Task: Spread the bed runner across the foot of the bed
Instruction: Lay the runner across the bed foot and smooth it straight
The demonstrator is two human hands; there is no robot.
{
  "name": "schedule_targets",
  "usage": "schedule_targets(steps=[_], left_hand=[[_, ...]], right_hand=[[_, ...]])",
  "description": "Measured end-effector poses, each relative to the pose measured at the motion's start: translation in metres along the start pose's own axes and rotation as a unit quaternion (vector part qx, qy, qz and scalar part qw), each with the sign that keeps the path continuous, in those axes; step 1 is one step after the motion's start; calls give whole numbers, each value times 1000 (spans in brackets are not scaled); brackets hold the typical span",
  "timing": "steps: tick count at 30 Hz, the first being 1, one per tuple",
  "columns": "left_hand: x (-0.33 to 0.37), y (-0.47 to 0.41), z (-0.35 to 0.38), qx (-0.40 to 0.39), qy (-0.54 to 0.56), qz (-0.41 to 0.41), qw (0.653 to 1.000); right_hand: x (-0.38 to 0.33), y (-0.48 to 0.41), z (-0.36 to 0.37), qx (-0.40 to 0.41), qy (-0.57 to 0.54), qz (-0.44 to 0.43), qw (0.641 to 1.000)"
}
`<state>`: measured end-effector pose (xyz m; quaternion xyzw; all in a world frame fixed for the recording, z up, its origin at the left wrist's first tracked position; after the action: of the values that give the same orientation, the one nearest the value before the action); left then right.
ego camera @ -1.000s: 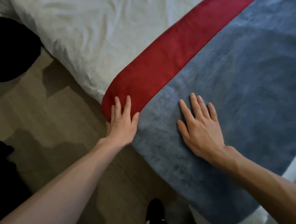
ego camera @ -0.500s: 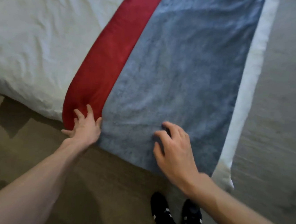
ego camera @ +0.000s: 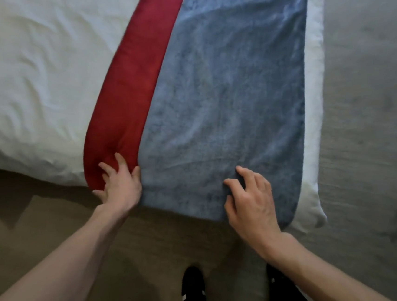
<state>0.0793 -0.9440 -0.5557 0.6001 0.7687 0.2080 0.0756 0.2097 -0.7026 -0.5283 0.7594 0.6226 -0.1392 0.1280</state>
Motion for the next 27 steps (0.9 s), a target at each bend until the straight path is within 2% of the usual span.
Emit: schedule_targets(steps=[8,14,19,23,25,27], left_hand=[[-12,3,0,-5,41,47,998],[-10,19,1,66,70,87,992],[22,52,7,95,92,221,966],[52,95,23,78,86,381,917],[56,111,36,68,25,449,891],[54,117,47,51,-70,481,872]], right_hand=[[-21,3,15,35,27,76,996],[-20,16,9,19,12,77,997],[-7,33,6,7,53,54,997],[2,54,10,-1,97,34,995],[9,63,16,-16,147,3,989],[16,67,22,-59,201,-28,977]])
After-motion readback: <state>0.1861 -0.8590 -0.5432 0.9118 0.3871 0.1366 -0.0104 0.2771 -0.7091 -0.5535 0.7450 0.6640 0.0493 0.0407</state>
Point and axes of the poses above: each hand's wrist, its own y-axis away from the middle knuckle, its own z-axis out of the palm, x = y × z, the point moved 2 cm from there along -y, towards the middle knuckle, and after that the axes turned 3 degrees about z, right-handed, at the moved point
